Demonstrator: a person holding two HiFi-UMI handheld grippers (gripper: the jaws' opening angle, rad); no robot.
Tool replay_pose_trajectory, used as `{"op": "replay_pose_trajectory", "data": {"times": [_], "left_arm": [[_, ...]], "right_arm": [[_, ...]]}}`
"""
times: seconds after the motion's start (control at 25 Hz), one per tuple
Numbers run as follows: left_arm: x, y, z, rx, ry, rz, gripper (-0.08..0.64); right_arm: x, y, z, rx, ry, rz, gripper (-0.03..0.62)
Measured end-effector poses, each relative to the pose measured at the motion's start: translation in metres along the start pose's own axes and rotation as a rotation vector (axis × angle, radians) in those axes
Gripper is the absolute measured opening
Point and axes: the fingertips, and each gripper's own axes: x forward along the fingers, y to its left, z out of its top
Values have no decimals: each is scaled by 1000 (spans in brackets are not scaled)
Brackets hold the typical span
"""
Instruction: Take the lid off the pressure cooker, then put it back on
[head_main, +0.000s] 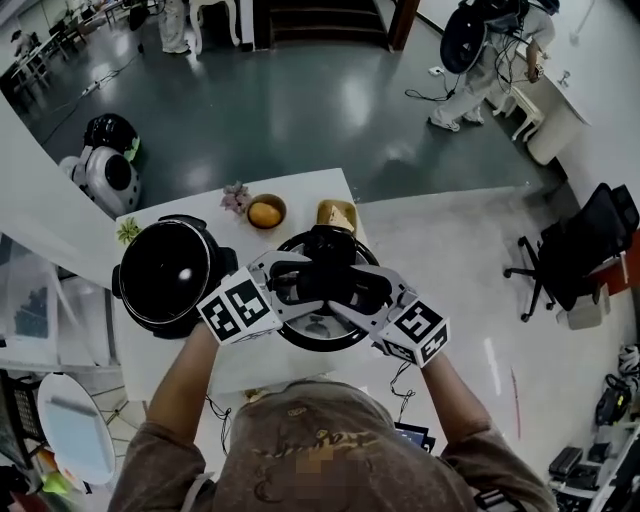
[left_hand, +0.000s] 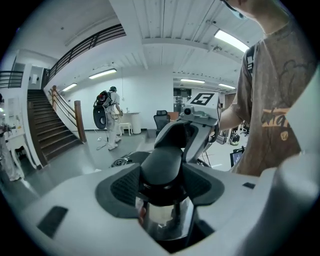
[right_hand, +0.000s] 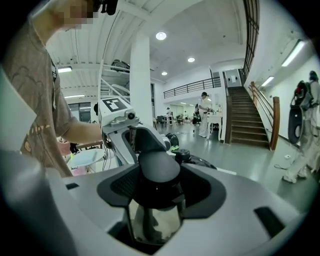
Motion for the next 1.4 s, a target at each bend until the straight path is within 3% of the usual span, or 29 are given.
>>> {"op": "replay_pose_trajectory", "data": {"times": [0.52,0.84,1.4], "left_arm": [[33,-15,-98,-117,95,71,265],[48,-27,-152,-154,162,83,265],[56,-27,-167,-106,177,104,267]], "right_arm": [[46,15,-90,-22,52,127,258],[69,26,-138,-31,99,140,258],[77,26,-157,-10,98,137,258]]}}
